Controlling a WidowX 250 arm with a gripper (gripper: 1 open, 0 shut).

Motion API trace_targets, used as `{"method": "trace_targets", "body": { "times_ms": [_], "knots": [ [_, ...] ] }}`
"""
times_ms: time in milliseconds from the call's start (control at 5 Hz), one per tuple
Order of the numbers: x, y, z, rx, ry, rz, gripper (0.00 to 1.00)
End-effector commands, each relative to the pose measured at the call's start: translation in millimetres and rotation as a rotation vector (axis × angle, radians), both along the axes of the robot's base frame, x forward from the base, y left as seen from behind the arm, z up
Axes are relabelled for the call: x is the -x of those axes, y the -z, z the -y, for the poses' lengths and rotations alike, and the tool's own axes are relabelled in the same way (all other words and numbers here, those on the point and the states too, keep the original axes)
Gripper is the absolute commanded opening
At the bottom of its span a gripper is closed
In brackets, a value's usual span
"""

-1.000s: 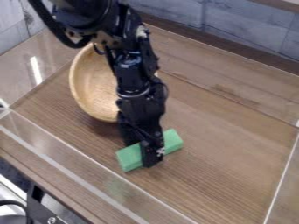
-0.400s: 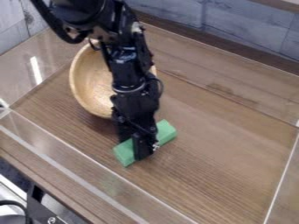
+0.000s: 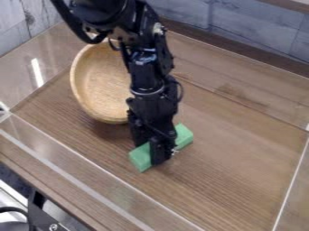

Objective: Move green stick from inside the wooden bowl to the table next to it

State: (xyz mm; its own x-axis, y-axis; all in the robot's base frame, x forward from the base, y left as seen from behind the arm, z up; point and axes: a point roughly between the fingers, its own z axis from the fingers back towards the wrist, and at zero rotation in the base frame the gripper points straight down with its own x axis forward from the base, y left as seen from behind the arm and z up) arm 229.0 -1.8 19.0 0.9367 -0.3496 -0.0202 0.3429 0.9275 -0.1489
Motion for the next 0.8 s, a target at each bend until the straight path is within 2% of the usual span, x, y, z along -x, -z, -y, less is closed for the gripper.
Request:
{"method": "trace_targets", "body": {
  "times_ms": [0,200,600],
  "knots": [
    [0.9,-1.1,1.7,0.003,0.042,-0.009,0.00],
    [3.1,-0.6,0.8,0.004,0.072,-0.020,0.00],
    [10.1,-0.9,11.2,0.008,0.193,-0.035,0.00]
  ]
}}
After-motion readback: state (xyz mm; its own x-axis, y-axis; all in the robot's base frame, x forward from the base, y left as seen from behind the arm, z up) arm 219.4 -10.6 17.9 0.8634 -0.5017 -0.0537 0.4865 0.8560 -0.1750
